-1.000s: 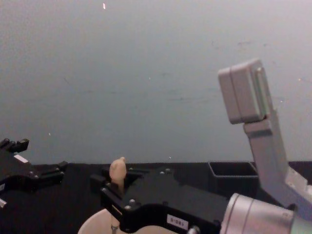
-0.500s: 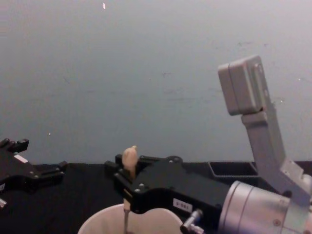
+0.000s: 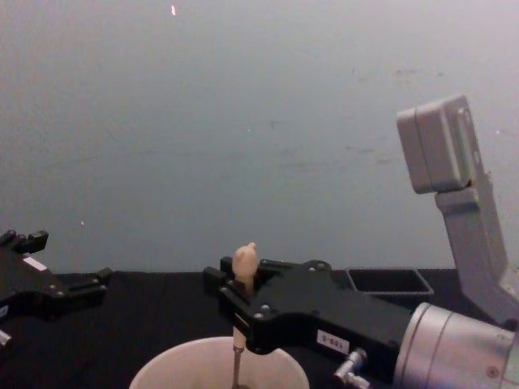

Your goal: Pick up the stirring spoon with one hand, stir inside the cup, then place it back in its original position.

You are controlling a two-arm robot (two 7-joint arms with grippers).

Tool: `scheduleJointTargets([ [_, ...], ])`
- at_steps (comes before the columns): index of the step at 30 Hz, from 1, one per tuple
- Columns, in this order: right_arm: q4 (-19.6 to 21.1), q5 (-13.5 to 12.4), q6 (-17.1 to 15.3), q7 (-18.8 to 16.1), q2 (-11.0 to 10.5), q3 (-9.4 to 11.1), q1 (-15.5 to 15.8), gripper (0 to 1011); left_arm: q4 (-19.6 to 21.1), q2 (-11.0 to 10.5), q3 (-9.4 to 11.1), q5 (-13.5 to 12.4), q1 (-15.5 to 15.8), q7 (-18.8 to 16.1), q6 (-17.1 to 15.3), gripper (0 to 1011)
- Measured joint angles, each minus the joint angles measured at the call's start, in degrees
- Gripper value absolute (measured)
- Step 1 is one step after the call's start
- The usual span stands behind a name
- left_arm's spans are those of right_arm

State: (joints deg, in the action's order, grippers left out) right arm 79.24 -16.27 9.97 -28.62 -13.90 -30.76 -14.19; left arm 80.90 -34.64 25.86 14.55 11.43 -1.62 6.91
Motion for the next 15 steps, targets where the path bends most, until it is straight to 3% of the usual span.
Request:
scheduleJointTargets([
  [15,3.3,-0.9,-0.2,-0.5,-1.0,0.8,0.8,164,0.0,0.0,0.0,0.0,0.0,0.0,0.0,1001],
])
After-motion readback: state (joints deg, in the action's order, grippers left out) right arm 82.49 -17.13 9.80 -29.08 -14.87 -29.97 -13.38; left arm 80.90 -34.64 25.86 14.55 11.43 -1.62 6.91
